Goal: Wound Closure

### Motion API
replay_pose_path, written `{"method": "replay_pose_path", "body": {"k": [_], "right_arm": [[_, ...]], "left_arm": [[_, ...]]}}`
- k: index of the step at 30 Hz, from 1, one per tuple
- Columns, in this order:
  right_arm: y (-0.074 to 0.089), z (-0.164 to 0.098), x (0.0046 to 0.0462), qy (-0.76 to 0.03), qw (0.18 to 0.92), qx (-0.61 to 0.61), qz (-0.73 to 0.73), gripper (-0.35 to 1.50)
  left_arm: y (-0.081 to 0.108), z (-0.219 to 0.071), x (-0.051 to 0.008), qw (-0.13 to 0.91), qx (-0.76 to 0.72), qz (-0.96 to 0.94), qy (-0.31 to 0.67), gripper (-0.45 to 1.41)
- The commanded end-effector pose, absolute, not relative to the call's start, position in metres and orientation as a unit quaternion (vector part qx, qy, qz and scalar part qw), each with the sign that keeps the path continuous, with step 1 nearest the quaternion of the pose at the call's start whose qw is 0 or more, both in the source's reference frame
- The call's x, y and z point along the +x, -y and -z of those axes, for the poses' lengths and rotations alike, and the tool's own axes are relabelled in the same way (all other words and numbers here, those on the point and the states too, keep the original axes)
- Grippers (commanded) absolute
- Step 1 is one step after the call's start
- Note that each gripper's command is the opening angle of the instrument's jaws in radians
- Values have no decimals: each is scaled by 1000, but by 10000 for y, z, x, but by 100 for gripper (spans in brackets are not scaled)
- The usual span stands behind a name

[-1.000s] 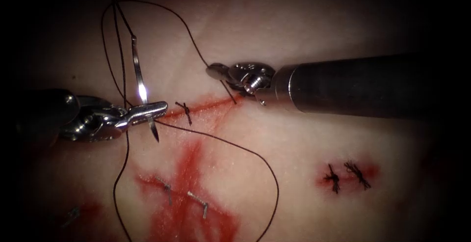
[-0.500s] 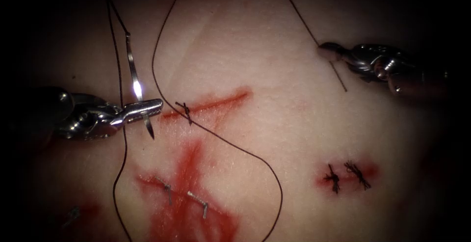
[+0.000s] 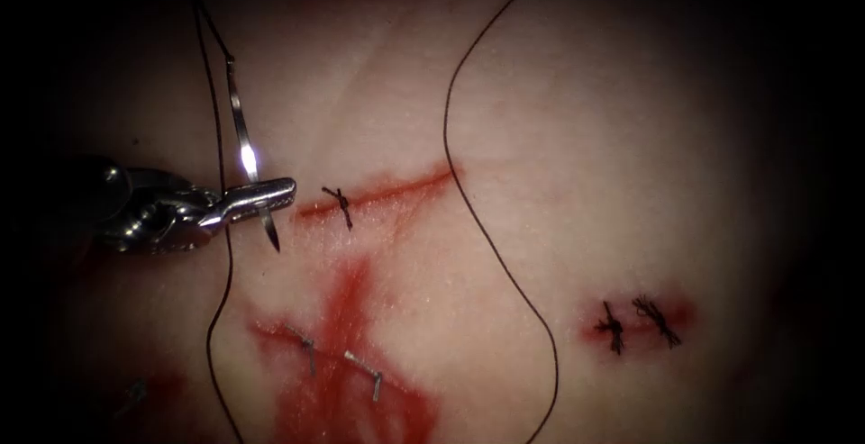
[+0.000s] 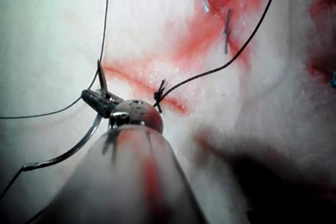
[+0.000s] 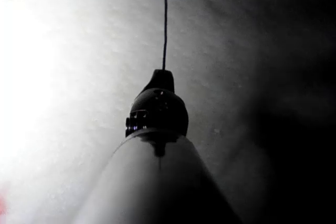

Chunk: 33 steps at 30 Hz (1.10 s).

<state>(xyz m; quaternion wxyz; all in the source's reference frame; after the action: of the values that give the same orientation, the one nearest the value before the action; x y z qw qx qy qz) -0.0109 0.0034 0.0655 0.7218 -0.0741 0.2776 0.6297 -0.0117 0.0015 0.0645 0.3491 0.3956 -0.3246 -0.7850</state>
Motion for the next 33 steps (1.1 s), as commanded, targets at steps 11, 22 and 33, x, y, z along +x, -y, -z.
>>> {"method": "replay_pose_path", "body": {"k": [11, 22, 33], "right_arm": [[-38, -677, -120, -291, 761, -35, -579, 140], [-13, -651, -8, -362, 872, 2, -330, 148], [11, -646, 100, -533, 789, 58, -301, 120]], "left_arm": [[-18, -652, -125, 349, 394, 785, 326, -35], [-15, -654, -130, 344, 399, 786, 325, -33], [-8, -665, -159, 346, 428, 768, 328, -45]]}}
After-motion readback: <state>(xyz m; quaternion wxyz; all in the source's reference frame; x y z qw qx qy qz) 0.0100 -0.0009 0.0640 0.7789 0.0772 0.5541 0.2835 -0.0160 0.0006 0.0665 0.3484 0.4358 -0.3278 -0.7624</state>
